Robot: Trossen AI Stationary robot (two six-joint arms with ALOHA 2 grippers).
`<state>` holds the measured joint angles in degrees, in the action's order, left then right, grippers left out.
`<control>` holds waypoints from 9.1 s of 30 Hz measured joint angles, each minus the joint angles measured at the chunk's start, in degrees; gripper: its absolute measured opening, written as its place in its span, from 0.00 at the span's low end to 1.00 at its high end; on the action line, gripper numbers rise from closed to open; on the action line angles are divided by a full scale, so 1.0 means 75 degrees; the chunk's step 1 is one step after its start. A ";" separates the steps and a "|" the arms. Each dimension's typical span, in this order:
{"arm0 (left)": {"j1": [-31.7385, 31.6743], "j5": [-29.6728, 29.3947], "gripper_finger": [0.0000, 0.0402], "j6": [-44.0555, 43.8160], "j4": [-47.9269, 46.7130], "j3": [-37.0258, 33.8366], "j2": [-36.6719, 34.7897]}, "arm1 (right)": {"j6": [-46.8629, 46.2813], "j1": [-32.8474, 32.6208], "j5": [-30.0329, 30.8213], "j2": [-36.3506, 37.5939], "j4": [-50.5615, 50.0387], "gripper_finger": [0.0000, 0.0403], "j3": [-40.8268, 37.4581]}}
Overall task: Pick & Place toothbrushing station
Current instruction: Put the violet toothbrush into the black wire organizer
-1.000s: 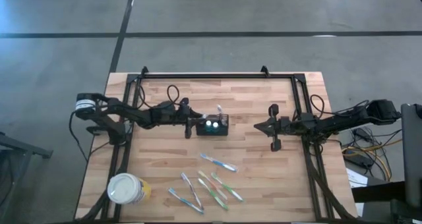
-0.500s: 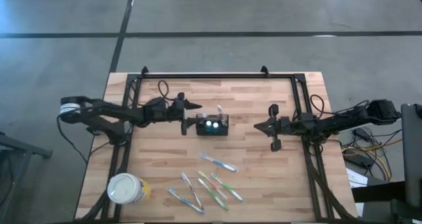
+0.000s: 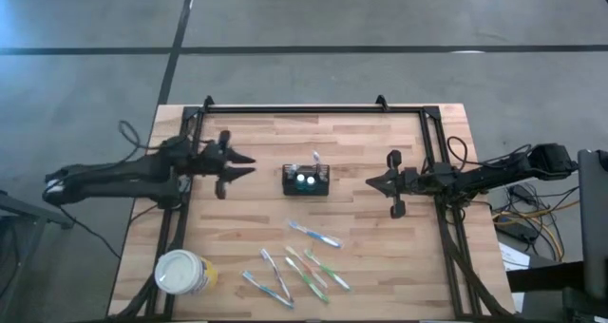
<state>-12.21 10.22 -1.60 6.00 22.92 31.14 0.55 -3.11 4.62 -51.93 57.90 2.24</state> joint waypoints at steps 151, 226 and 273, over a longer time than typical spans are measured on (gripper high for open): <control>-0.0003 0.0075 0.02 -0.1047 -0.1277 -0.2466 -0.3793 | 0.1592 -0.2501 0.2194 -0.6447 -1.3210 0.02 1.5113; -0.0009 -0.0768 0.02 -0.0397 -0.0941 -0.2463 -0.3791 | 0.2597 -0.0282 0.0236 0.1277 -0.5103 0.02 0.4518; -0.0009 -0.0829 0.02 -0.0359 -0.0941 -0.2471 -0.3790 | 0.1153 0.2244 -0.1783 -0.4728 0.1018 0.02 0.3266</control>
<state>-12.27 4.00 -4.29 -1.06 4.38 2.72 9.20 13.72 -8.75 -87.39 65.54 26.73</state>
